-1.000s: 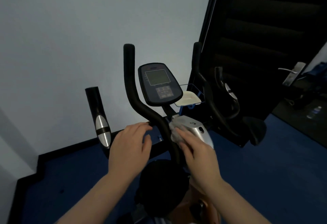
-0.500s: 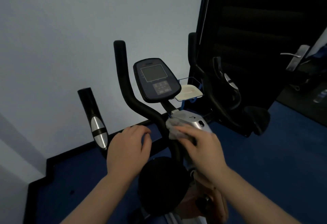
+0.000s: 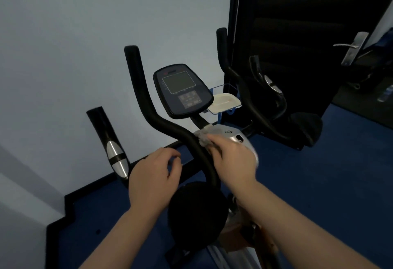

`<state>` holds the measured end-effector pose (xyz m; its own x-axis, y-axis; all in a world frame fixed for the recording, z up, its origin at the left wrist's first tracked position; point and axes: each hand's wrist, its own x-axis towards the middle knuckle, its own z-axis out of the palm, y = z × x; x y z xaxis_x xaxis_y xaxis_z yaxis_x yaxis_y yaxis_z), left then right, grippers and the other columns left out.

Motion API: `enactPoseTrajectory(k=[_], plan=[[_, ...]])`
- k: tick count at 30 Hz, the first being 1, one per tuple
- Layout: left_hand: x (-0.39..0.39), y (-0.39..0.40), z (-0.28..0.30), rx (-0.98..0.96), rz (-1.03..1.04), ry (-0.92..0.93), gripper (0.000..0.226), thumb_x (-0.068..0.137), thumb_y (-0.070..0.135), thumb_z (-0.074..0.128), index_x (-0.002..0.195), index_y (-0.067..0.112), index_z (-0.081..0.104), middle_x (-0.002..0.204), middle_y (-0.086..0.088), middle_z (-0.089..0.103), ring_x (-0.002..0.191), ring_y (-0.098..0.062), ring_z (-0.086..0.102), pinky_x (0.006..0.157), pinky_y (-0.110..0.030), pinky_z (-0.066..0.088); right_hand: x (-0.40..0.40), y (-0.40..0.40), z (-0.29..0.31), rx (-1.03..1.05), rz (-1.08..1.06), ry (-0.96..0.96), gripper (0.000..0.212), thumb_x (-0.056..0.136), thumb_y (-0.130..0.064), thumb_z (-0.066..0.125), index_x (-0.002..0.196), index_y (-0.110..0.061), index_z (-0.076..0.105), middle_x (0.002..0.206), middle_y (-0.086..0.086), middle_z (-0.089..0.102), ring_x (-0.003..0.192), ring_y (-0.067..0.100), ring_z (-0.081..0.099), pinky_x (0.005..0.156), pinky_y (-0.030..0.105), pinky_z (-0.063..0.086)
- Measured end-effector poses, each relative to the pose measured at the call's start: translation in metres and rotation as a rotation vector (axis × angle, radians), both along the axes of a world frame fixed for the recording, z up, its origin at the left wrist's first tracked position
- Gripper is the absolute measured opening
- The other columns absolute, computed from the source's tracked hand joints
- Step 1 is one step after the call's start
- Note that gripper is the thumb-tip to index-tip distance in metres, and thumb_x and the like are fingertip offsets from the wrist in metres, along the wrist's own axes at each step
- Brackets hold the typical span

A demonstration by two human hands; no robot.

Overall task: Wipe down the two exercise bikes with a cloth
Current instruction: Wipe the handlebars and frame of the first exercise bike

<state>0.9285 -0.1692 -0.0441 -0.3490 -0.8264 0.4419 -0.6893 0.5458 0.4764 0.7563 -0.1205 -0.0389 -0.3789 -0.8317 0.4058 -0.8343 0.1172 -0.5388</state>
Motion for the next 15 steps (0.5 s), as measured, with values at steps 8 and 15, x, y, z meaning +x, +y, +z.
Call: enactPoseTrajectory(k=[8,15], plan=[[-0.001,0.0,0.0,-0.029,-0.033,-0.006,0.01,0.09,0.022,0.062,0.093,0.026,0.07,0.079,0.018,0.062,0.054,0.006,0.043,0.054,-0.008,0.026,-0.005,-0.01,0.0,0.02,0.018,0.076,0.023,0.092,-0.016,0.061,0.108,-0.029,0.072,0.091,-0.002,0.073,0.084,0.02,0.065,0.059,0.027,0.036],[0.002,-0.001,-0.003,-0.061,-0.038,0.012,0.009,0.089,0.021,0.063,0.088,0.026,0.07,0.079,0.018,0.064,0.053,0.003,0.045,0.051,-0.016,0.036,-0.007,0.02,-0.007,-0.092,0.051,-0.147,0.032,0.089,-0.022,0.067,0.113,-0.043,0.069,0.098,-0.023,0.07,0.095,-0.004,0.059,0.065,0.005,0.042]])
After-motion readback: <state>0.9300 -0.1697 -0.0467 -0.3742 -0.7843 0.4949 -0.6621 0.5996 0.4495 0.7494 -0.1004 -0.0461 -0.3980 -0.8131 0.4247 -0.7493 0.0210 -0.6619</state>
